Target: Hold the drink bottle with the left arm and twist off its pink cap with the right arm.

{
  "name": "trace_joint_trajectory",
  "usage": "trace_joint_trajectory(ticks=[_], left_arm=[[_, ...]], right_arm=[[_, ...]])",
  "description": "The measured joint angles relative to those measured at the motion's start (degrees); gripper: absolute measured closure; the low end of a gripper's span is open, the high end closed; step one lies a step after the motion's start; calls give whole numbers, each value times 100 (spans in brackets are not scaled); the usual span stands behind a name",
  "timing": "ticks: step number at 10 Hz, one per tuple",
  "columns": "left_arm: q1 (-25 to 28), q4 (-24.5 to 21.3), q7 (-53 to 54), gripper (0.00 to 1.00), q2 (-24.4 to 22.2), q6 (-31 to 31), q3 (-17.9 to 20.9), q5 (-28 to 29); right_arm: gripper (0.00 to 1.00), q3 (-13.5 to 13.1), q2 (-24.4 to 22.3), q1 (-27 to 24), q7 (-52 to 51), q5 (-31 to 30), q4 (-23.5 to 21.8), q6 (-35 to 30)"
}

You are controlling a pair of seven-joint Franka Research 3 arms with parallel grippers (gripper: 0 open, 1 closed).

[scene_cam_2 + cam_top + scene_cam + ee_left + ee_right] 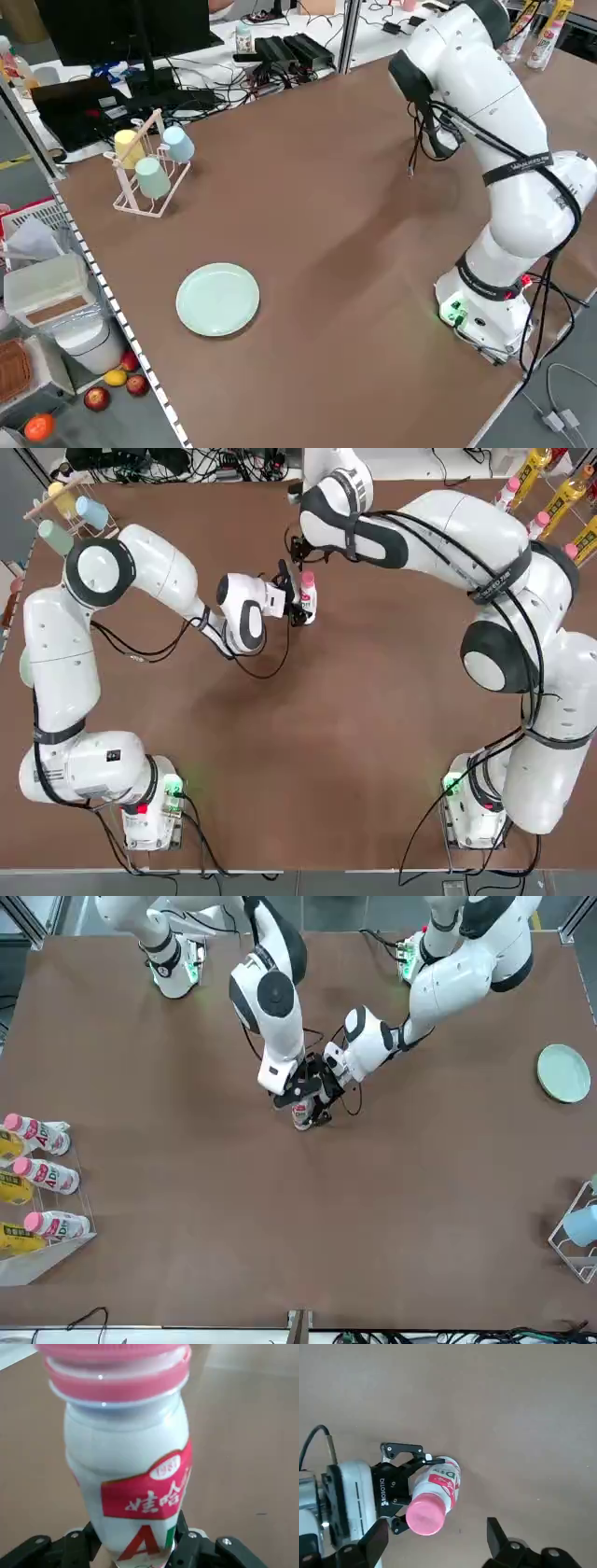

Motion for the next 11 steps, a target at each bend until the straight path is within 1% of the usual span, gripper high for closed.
trace_joint_trajectory(ticks=[3, 5, 7, 8, 11], left_arm=[[1, 0, 0, 38, 1, 0, 0, 3], [1, 0, 0, 38, 2, 0, 0, 6], [3, 1, 0, 38, 5, 0, -1, 7], [7, 1, -1, 38, 10, 0, -2, 16], [43, 1, -11, 38, 48, 0, -11, 107]], right_arm=[[13, 8, 39, 106, 76, -17, -15, 58], [15, -15, 46, 90, 76, -60, -55, 56], [24, -13, 82, 95, 76, -96, -114, 56], [26, -8, 131, 123, 76, -97, -128, 58], [27, -6, 186, 155, 77, -98, -126, 110]])
